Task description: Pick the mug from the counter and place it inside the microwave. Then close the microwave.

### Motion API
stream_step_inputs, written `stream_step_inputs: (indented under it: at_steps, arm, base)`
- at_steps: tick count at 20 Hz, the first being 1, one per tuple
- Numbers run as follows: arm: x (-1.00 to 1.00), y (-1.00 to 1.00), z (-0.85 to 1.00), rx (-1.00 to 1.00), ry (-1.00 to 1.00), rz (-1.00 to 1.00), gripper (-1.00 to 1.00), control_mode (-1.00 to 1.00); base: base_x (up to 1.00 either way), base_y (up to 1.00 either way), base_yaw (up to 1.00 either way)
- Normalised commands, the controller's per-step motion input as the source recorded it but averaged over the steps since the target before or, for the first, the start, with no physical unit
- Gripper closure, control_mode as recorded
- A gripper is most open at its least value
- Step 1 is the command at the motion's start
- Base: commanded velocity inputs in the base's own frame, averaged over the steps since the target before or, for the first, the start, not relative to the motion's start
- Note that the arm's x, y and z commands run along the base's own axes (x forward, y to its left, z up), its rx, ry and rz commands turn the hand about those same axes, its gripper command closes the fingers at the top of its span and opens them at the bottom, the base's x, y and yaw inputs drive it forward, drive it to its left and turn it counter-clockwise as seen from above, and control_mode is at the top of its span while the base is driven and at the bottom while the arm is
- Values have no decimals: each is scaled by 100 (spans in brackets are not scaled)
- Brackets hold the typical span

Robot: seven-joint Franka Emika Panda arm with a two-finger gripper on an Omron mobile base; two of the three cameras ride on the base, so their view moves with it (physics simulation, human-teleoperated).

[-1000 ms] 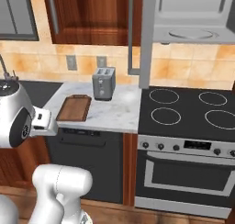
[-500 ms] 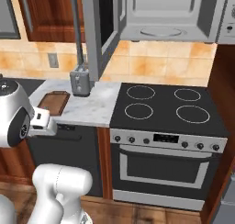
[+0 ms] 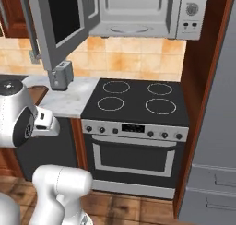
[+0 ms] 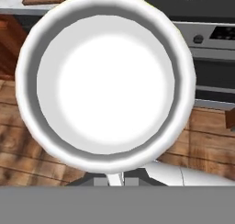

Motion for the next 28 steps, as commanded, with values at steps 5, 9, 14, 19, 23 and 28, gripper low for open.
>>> stream_step_inputs:
  at_steps: [5,9,14,19,23,28]
  arm:
    - [0,0,0,0,0,0,100,100]
    - [0,0,0,0,0,0,100,100]
    - [0,0,0,0,0,0,100,100]
    - [0,0,0,0,0,0,100,100]
    - [0,0,0,0,0,0,100,100]
    - [0,0,0,0,0,0,100,100]
  base:
    - [-43,-27,4]
    - [4,-45,1]
    - [17,-41,-10]
    - [21,-22,-12]
    - [50,-18,-8]
    - [46,-15,0]
